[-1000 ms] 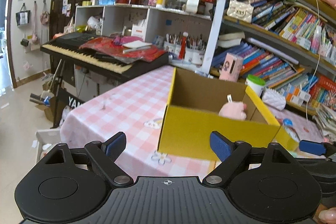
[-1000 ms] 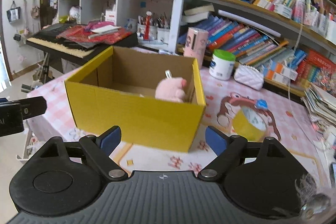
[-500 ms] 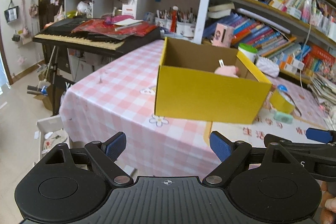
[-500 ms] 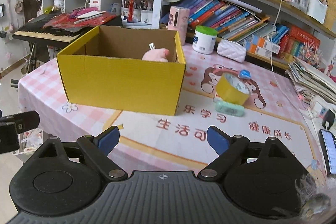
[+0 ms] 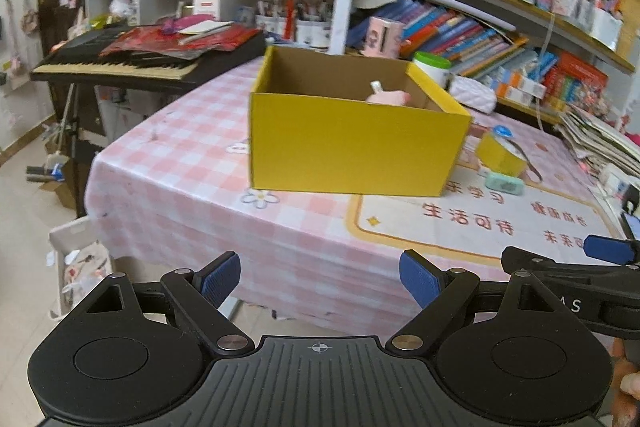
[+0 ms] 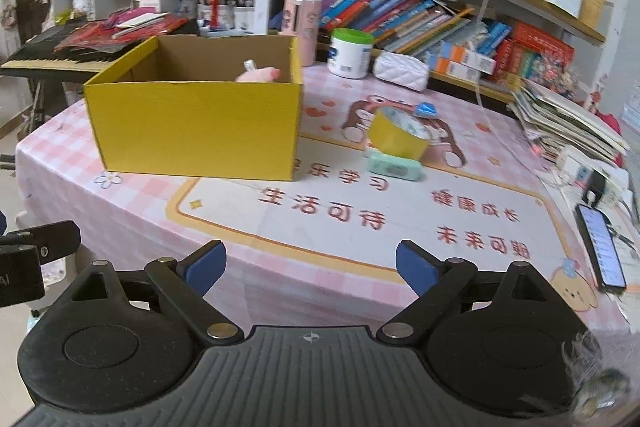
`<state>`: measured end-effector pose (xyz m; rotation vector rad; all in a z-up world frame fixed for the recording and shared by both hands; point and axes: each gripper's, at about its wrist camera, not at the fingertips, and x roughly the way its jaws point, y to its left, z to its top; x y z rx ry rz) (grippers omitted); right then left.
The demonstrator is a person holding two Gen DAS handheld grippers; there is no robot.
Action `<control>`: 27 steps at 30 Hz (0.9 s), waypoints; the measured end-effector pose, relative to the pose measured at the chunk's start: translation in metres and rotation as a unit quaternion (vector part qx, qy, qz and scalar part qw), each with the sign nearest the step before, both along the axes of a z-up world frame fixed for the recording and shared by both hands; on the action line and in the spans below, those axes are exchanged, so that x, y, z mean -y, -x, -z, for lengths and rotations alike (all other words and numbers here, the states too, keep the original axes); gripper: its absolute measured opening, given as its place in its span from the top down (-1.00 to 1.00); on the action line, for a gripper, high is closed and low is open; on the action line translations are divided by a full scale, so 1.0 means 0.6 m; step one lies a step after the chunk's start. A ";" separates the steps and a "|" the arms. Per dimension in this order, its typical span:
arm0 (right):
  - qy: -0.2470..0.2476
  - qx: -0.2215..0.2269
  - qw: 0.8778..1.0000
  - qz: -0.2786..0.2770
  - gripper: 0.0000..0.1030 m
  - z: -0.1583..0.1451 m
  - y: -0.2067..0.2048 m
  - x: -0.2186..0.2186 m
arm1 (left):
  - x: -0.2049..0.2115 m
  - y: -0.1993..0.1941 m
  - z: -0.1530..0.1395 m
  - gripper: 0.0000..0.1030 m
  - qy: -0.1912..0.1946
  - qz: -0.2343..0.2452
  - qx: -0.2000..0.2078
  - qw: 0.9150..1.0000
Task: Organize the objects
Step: 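Withdraw both tools from the yellow box back over the table, then move both tools toward the yellow tape roll and the mint-green stick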
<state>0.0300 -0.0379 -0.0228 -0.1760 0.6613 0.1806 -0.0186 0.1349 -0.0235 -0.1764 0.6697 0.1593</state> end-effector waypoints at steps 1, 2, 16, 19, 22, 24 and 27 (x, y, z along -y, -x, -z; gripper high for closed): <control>0.000 -0.001 1.000 0.007 -0.79 0.000 0.001 0.005 | 0.004 -0.002 -0.001 -0.72 0.000 0.006 0.001 1.000; 0.000 -0.001 1.000 0.013 -0.79 -0.001 0.001 0.010 | 0.008 -0.004 -0.001 -0.72 0.000 0.010 0.002 1.000; 0.005 -0.001 0.997 0.081 -0.79 0.000 -0.017 0.081 | 0.067 -0.059 0.002 -0.72 0.005 0.077 0.004 0.997; 0.004 -0.002 0.996 0.093 -0.79 0.001 -0.027 0.097 | 0.083 -0.075 0.003 -0.72 0.004 0.089 0.003 0.996; 0.005 -0.004 0.995 0.098 -0.79 0.002 -0.042 0.114 | 0.098 -0.093 0.003 -0.72 0.005 0.095 0.003 0.995; 0.006 -0.003 0.995 0.100 -0.79 0.001 -0.053 0.123 | 0.108 -0.107 0.003 -0.72 0.006 0.098 0.003 0.995; 0.007 -0.006 0.995 0.104 -0.79 0.003 -0.077 0.141 | 0.127 -0.130 0.003 -0.72 0.006 0.101 0.001 0.995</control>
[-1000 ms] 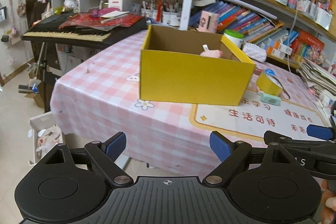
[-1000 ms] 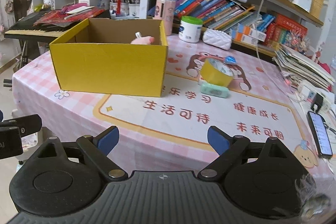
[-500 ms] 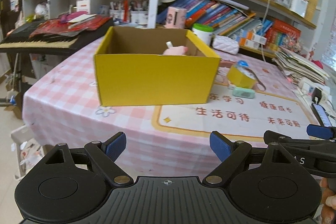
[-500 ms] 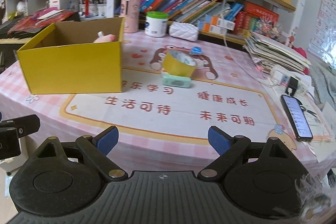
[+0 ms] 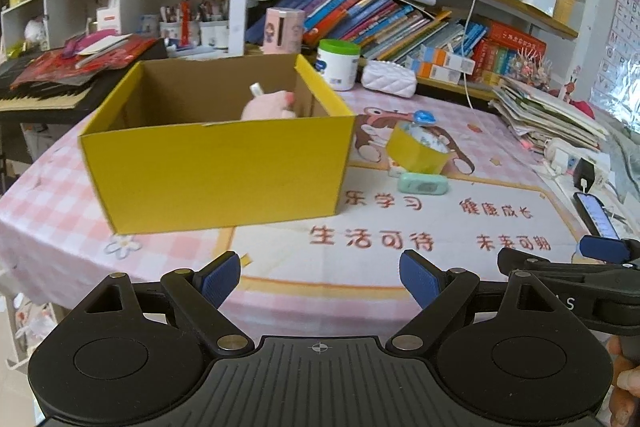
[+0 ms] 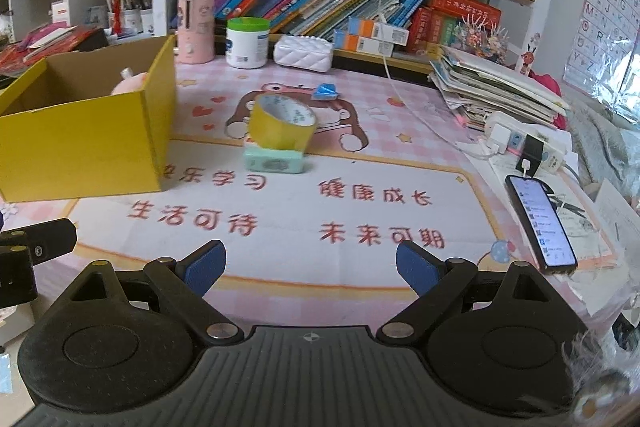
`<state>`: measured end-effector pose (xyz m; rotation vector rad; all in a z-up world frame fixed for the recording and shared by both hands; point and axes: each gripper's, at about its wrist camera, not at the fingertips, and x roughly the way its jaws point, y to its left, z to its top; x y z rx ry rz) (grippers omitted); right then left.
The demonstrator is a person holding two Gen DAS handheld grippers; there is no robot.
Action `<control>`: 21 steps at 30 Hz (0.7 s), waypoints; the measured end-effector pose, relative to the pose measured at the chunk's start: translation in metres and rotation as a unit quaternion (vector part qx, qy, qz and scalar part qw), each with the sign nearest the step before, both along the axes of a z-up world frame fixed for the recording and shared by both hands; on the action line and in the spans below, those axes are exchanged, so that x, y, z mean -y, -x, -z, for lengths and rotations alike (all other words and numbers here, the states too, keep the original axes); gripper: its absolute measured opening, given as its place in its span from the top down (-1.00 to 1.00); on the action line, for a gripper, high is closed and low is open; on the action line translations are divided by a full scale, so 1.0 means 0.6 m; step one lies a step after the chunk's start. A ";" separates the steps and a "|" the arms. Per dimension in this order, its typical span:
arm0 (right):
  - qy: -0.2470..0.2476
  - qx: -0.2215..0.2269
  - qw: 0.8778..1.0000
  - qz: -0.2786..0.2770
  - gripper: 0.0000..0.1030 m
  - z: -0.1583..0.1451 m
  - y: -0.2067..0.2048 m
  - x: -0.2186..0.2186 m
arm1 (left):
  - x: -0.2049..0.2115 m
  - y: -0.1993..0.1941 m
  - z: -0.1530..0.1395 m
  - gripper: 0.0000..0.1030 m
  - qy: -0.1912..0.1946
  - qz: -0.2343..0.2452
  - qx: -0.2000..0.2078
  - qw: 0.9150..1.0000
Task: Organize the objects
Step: 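Move both tools toward the yellow tape roll and the mint-green stick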
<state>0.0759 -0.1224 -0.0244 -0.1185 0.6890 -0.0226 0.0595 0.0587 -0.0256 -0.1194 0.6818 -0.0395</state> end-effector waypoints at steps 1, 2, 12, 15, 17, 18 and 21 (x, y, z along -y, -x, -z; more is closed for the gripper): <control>-0.001 -0.002 1.000 0.002 -0.79 -0.001 -0.009 0.007 | 0.006 -0.008 -0.001 -0.72 0.000 0.000 0.000 1.000; -0.003 -0.003 1.000 0.004 -0.79 -0.002 -0.020 0.014 | 0.011 -0.016 -0.001 -0.72 0.001 0.001 0.001 1.000; 0.001 -0.008 1.000 -0.023 -0.79 -0.007 -0.122 0.056 | 0.057 -0.092 -0.001 -0.72 0.005 -0.019 -0.002 1.000; 0.000 -0.008 0.999 -0.033 -0.79 -0.008 -0.150 0.070 | 0.070 -0.111 -0.001 -0.72 0.007 -0.026 -0.002 1.000; -0.002 -0.008 0.999 -0.040 -0.79 -0.008 -0.167 0.079 | 0.079 -0.123 -0.002 -0.72 0.008 -0.032 -0.002 0.999; -0.003 -0.007 0.999 -0.044 -0.79 -0.008 -0.175 0.083 | 0.083 -0.128 -0.001 -0.72 0.008 -0.034 -0.002 0.999; -0.008 -0.005 0.998 -0.058 -0.79 -0.009 -0.197 0.096 | 0.100 -0.144 -0.001 -0.72 0.008 -0.041 -0.001 0.999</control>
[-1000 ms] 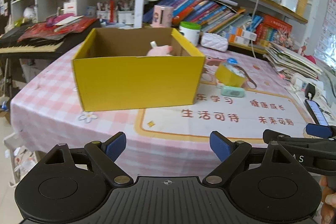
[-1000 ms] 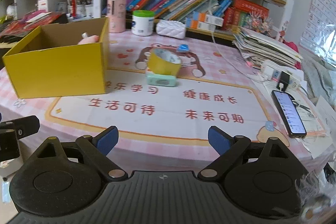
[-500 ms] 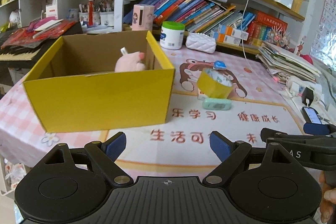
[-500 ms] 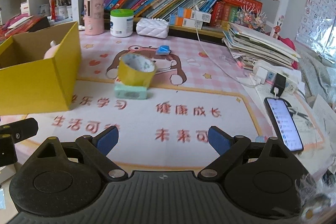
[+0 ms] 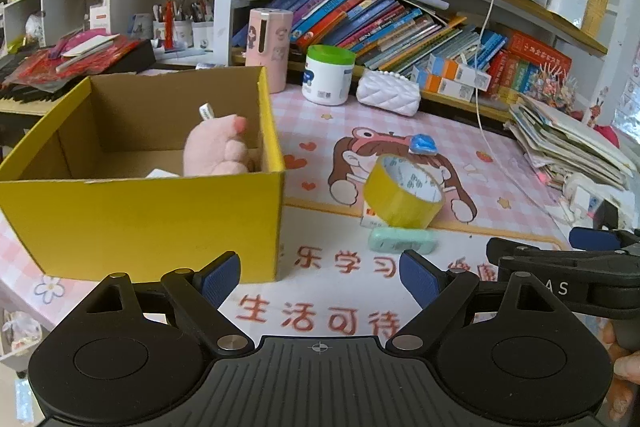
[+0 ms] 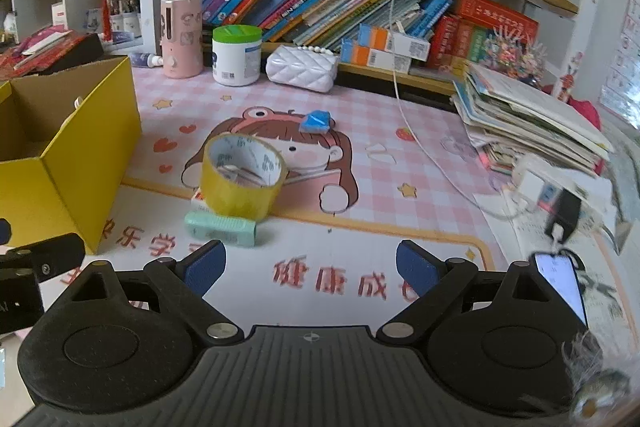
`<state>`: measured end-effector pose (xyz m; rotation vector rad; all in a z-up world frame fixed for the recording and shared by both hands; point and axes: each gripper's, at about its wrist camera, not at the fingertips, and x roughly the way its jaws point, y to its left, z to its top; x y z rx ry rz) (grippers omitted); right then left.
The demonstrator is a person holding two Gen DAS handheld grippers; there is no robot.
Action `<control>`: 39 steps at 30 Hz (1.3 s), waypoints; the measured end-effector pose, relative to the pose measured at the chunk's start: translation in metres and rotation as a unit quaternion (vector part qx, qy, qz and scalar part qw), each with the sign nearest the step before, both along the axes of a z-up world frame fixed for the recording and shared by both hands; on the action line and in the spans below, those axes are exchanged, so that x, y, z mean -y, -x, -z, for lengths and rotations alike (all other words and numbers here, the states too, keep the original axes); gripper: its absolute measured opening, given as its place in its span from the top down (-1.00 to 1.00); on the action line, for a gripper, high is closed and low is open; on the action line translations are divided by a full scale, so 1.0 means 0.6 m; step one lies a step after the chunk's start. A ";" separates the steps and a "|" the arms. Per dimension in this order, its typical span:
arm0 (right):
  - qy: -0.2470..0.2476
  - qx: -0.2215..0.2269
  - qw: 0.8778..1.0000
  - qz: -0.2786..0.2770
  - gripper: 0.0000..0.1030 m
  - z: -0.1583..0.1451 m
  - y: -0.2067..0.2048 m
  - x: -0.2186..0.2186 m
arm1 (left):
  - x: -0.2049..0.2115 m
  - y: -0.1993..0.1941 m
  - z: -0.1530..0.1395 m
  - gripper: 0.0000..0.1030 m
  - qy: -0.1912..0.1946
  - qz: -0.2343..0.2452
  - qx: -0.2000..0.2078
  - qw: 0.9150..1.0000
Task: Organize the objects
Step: 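Move both tools toward the yellow tape roll and the mint-green stick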
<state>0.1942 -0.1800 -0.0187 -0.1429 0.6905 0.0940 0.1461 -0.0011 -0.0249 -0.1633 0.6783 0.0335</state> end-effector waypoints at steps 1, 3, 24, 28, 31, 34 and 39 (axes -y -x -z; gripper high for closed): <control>-0.002 0.001 1.000 -0.004 -0.79 0.000 -0.006 0.004 | 0.006 -0.004 0.000 -0.72 0.000 -0.001 0.001 1.000; -0.006 0.004 1.000 -0.012 -0.79 -0.001 -0.020 0.015 | 0.018 -0.011 0.001 -0.72 -0.002 -0.003 0.002 1.000; -0.070 0.004 0.997 -0.032 -0.79 0.014 -0.117 0.110 | 0.121 -0.099 0.040 -0.45 -0.030 -0.009 -0.042 0.999; -0.076 0.010 0.997 -0.031 -0.79 0.013 -0.124 0.122 | 0.136 -0.126 0.058 -0.46 -0.022 0.000 -0.054 0.998; -0.072 0.009 0.997 -0.034 -0.79 0.014 -0.127 0.127 | 0.149 -0.146 0.073 -0.47 -0.026 0.005 -0.061 0.998; -0.068 0.011 0.997 -0.038 -0.79 0.015 -0.127 0.131 | 0.155 -0.166 0.087 -0.51 -0.034 0.001 -0.072 0.997; -0.067 0.017 0.997 -0.040 -0.79 0.015 -0.130 0.140 | 0.156 -0.190 0.109 -0.55 -0.038 -0.014 -0.092 0.995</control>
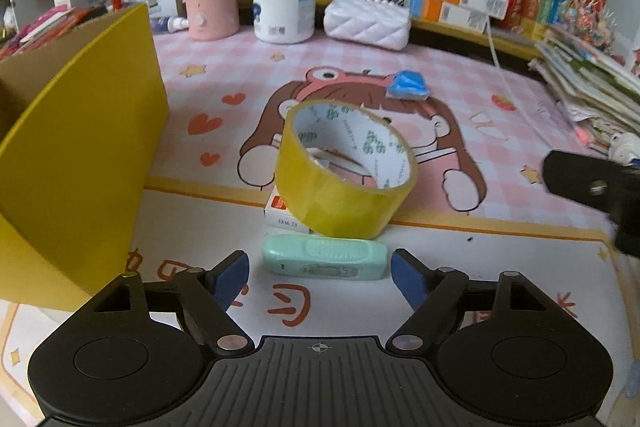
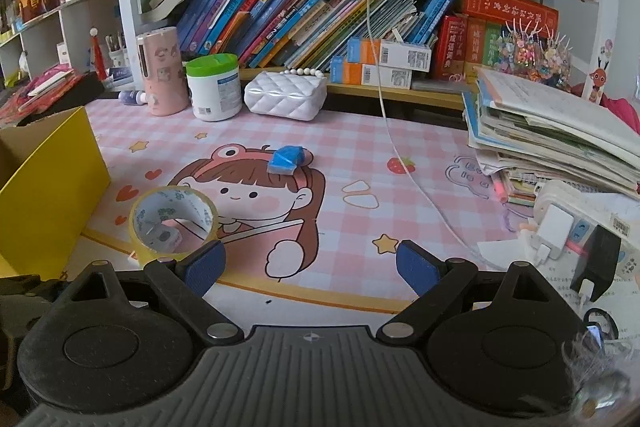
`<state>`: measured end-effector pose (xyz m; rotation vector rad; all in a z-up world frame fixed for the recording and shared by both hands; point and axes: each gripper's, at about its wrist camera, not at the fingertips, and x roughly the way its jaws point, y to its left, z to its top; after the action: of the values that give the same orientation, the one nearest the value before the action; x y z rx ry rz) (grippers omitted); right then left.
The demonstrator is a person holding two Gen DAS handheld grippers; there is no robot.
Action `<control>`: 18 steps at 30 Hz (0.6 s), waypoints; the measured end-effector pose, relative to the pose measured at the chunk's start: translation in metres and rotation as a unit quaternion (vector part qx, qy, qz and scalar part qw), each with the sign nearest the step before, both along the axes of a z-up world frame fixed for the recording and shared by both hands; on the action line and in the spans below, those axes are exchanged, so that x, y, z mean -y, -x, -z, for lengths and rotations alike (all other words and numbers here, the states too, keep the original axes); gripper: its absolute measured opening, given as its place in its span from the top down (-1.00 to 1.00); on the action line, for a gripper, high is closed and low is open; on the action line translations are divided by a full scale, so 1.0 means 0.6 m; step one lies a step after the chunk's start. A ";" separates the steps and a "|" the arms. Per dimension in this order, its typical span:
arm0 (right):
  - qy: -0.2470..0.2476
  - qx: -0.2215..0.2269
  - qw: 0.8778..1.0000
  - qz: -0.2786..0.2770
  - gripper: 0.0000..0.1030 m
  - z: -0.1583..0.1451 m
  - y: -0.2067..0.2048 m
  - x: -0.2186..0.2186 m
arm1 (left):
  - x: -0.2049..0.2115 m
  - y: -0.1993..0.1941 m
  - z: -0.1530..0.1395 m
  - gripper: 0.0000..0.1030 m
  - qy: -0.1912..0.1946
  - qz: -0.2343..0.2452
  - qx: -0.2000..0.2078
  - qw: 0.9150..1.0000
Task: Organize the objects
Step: 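Move both tools toward the yellow tape roll and the mint-green stick, then grasp the mint-green stick with the left tool while the right tool grasps the yellow tape roll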
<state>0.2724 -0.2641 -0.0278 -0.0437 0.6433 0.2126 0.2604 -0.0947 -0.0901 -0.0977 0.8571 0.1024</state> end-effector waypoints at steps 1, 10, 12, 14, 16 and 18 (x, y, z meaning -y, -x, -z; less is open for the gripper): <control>-0.001 -0.001 1.000 0.000 -0.79 0.001 -0.002 0.002 | -0.001 -0.003 0.005 -0.55 -0.001 -0.002 -0.006 1.000; -0.004 -0.006 1.000 -0.004 -0.79 0.006 -0.010 0.000 | -0.004 0.000 0.003 -0.32 -0.002 0.008 -0.002 1.000; -0.012 -0.007 1.000 -0.006 -0.79 0.006 -0.014 -0.001 | -0.007 0.008 -0.005 -0.32 0.000 0.011 0.005 1.000; -0.026 -0.012 1.000 -0.007 -0.79 0.008 -0.023 -0.004 | -0.011 0.023 -0.015 -0.32 -0.006 0.018 0.012 1.000; -0.045 -0.024 0.999 -0.012 -0.84 0.011 -0.036 -0.010 | -0.017 0.038 -0.023 -0.32 -0.009 0.019 0.013 1.000; -0.067 -0.041 0.997 -0.027 -0.94 0.017 -0.052 -0.022 | -0.026 0.054 -0.030 -0.32 -0.007 0.019 0.016 1.000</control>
<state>0.3039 -0.2508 -0.0382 0.0778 0.7085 0.3098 0.2278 -0.0794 -0.0722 -0.0691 0.8262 0.0716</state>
